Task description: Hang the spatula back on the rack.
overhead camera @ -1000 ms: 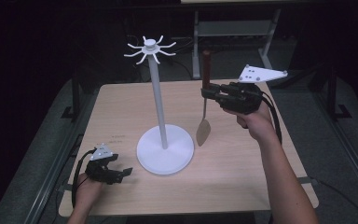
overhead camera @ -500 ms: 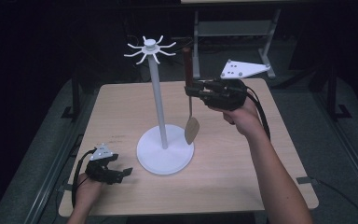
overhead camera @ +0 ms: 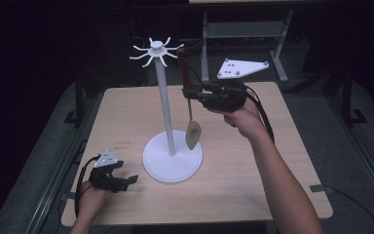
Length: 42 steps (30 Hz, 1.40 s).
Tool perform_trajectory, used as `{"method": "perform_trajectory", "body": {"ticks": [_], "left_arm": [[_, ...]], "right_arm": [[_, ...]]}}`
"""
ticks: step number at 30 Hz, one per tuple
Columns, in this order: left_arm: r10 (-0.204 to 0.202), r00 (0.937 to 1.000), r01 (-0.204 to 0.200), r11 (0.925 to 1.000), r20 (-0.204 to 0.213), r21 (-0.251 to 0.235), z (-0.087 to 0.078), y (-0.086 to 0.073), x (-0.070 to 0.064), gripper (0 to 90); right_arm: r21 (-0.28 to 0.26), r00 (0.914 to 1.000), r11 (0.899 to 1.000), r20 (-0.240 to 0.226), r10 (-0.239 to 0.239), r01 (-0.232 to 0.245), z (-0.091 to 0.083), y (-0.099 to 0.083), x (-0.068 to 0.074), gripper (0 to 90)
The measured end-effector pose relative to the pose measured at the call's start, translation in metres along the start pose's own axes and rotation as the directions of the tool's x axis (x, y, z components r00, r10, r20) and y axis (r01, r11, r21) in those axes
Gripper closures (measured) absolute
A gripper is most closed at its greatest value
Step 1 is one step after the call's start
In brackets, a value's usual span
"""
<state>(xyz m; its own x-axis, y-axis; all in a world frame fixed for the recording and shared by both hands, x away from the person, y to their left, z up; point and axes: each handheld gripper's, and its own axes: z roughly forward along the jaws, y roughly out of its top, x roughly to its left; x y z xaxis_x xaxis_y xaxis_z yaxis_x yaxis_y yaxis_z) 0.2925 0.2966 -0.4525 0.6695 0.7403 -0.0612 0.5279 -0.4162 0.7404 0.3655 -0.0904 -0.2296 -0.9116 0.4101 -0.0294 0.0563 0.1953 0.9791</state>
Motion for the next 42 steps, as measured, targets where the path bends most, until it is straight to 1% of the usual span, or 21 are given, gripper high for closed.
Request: {"method": "perform_trajectory", "body": {"ticks": [3, 4, 5, 6, 7, 14, 16, 17, 19, 20, 23, 26, 30, 33, 35, 37, 38, 39, 42], "left_arm": [[0.003, 1.0000, -0.003, 1.0000, 0.000, -0.001, 0.000, 0.000, 0.000, 13.3], [0.003, 1.0000, -0.003, 1.0000, 0.000, -0.001, 0.000, 0.000, 0.000, 13.3], [0.002, 1.0000, -0.002, 1.0000, 0.000, -0.001, 0.000, 0.000, 0.000, 13.3], [0.002, 1.0000, -0.002, 1.0000, 0.000, -0.001, 0.000, 0.000, 0.000, 13.2], [0.000, 1.0000, 0.000, 1.0000, 0.001, -0.003, 0.000, 0.000, 0.000, 13.3], [0.001, 1.0000, -0.001, 1.0000, 0.001, -0.003, 0.000, 0.000, 0.000, 13.3], [-0.003, 1.0000, 0.003, 1.0000, 0.001, -0.002, 0.000, 0.000, 0.000, 13.3], [0.008, 1.0000, -0.008, 1.0000, 0.001, 0.004, 0.000, 0.000, 0.000, 13.3], [0.007, 1.0000, -0.007, 1.0000, 0.001, 0.004, 0.000, 0.000, 0.000, 13.3], [-0.001, 1.0000, 0.001, 1.0000, 0.002, -0.003, 0.000, 0.000, -0.001, 13.3], [-0.007, 1.0000, 0.007, 1.0000, 0.003, -0.002, 0.001, 0.000, -0.001, 13.3], [0.010, 0.9999, -0.010, 0.9999, 0.002, 0.008, 0.000, 0.000, -0.001, 13.3], [0.014, 0.9999, -0.014, 0.9998, 0.002, 0.012, 0.000, 0.001, -0.001, 13.3], [0.008, 1.0000, -0.008, 0.9999, 0.001, 0.011, 0.001, 0.001, -0.001, 13.3], [0.008, 1.0000, -0.008, 0.9999, 0.001, 0.010, 0.001, 0.001, -0.001, 13.2], [0.007, 1.0000, -0.007, 0.9999, 0.001, 0.010, 0.001, 0.001, -0.001, 13.3], [0.007, 1.0000, -0.007, 0.9999, 0.000, 0.011, 0.001, 0.000, -0.001, 13.3], [0.007, 1.0000, -0.007, 0.9999, 0.000, 0.011, 0.001, 0.000, -0.001, 13.3], [0.007, 1.0000, -0.007, 0.9999, 0.000, 0.011, 0.001, 0.000, -0.001, 13.3]], "right_arm": [[0.021, 1.0000, 1.000, 0.004, -0.006, 0.006, 0.010, 0.002, 0.000, 73.5], [0.021, 1.0000, 1.000, 0.004, -0.006, 0.006, 0.010, 0.002, 0.000, 73.5], [0.029, 0.9999, 1.000, 0.007, -0.010, 0.010, 0.015, 0.004, 0.001, 73.5], [0.029, 0.9999, 1.000, 0.007, -0.010, 0.010, 0.015, 0.004, 0.001, 73.5], [0.030, 0.9999, 0.999, 0.009, -0.010, 0.010, 0.019, 0.005, 0.001, 73.4], [0.037, 0.9998, 0.999, 0.018, -0.003, 0.003, 0.022, 0.004, 0.000, 72.2], [0.029, 0.9998, 1.000, 0.019, 0.002, -0.003, 0.019, 0.005, 0.001, 69.7], [0.027, 0.9999, 1.000, 0.015, 0.002, -0.002, 0.018, 0.005, 0.001, 68.3], [0.024, 0.9998, 1.000, 0.017, 0.008, -0.009, 0.015, 0.006, 0.001, 65.0], [0.025, 0.9998, 1.000, 0.017, 0.012, -0.013, 0.013, 0.006, 0.001, 63.4], [0.016, 0.9997, 1.000, 0.015, 0.020, -0.020, 0.010, 0.005, 0.000, 59.6], [0.010, 0.9991, 0.999, 0.012, 0.041, -0.041, 0.003, 0.002, -0.001, 55.4], [0.036, 0.9979, 0.998, 0.030, 0.057, -0.059, -0.007, -0.008, -0.006, 48.7], [0.055, 0.9969, 0.996, 0.041, 0.068, -0.070, -0.012, -0.015, -0.009, 45.6], [0.059, 0.9964, 0.995, 0.043, 0.073, -0.075, -0.014, -0.017, -0.009, 45.2], [0.081, 0.9952, 0.993, 0.061, 0.076, -0.081, -0.020, -0.025, -0.012, 42.8], [0.081, 0.9952, 0.993, 0.061, 0.076, -0.081, -0.020, -0.025, -0.012, 42.8], [0.094, 0.9941, 0.992, 0.070, 0.083, -0.089, -0.023, -0.030, -0.013, 40.7], [0.109, 0.9932, 0.989, 0.078, 0.087, -0.095, -0.026, -0.035, -0.014, 39.4]]}}
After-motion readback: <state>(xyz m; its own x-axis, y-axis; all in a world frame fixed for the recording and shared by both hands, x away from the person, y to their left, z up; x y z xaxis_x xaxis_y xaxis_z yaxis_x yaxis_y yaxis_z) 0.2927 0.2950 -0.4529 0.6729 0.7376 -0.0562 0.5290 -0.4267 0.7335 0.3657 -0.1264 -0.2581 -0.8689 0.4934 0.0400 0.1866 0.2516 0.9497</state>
